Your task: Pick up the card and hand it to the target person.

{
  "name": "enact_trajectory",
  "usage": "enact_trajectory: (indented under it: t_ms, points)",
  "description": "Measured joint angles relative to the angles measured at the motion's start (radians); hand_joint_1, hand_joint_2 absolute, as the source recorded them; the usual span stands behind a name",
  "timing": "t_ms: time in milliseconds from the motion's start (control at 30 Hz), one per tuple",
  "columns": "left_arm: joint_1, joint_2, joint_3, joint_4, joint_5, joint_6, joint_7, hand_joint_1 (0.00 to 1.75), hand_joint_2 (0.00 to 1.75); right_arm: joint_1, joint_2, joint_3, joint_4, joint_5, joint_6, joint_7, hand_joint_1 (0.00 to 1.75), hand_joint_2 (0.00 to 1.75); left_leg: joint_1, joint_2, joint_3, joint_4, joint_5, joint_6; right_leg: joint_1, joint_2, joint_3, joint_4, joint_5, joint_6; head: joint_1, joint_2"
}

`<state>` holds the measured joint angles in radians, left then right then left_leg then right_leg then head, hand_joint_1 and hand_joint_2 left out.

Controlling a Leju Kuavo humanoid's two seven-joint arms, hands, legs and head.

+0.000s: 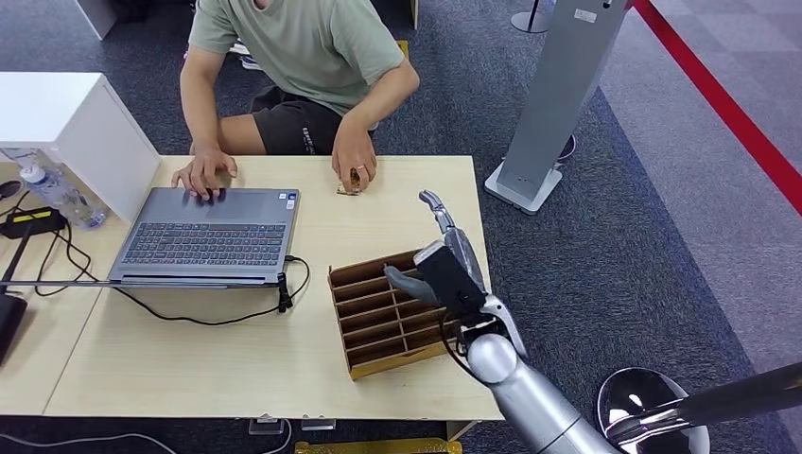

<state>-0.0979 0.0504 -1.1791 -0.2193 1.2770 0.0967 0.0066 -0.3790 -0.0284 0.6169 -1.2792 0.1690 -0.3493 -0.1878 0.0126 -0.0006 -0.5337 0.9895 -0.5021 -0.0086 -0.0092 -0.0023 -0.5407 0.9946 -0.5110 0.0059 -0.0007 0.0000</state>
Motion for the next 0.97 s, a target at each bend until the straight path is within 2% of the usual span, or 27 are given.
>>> enact_trajectory:
  t_ms: [167, 367, 633, 967]
  points:
    - [0.0, 0.0, 0.0, 0.0, 0.006, 0.004, 0.002, 0.0, 0.0, 0.112, -0.041, -0.043, -0.14, -0.013, 0.032, -0.015, 0.0, 1.75, 0.0, 0.0, 0.0, 0.0, 0.0, 0.0, 0.0, 0.0, 0.0, 0.0, 0.0, 0.0, -0.001, 0.0]
    - [0.0, 0.0, 0.0, 0.0, 0.008, 0.007, 0.002, 0.0, 0.0, 0.19, -0.072, -0.068, -0.241, -0.021, 0.059, -0.025, 0.0, 1.75, 0.0, 0.0, 0.0, 0.0, 0.0, 0.0, 0.0, 0.0, 0.0, 0.0, 0.0, 0.0, -0.001, 0.0]
    - [-0.001, 0.0, 0.001, 0.0, 0.011, 0.012, 0.007, 0.0, 0.0, 0.255, -0.09, -0.089, -0.292, -0.024, 0.072, -0.041, 0.0, 1.75, 0.0, 0.0, 0.0, 0.0, 0.0, 0.0, 0.0, 0.0, 0.0, 0.0, 0.0, 0.0, 0.0, 0.0]
    - [-0.001, 0.0, 0.003, 0.0, 0.012, 0.012, 0.016, 0.0, 0.0, 0.274, -0.096, -0.095, -0.302, -0.019, 0.082, -0.044, 0.0, 1.75, 0.0, 0.0, 0.0, 0.0, 0.0, 0.0, 0.0, 0.0, 0.0, 0.0, 0.0, 0.0, -0.001, 0.0]
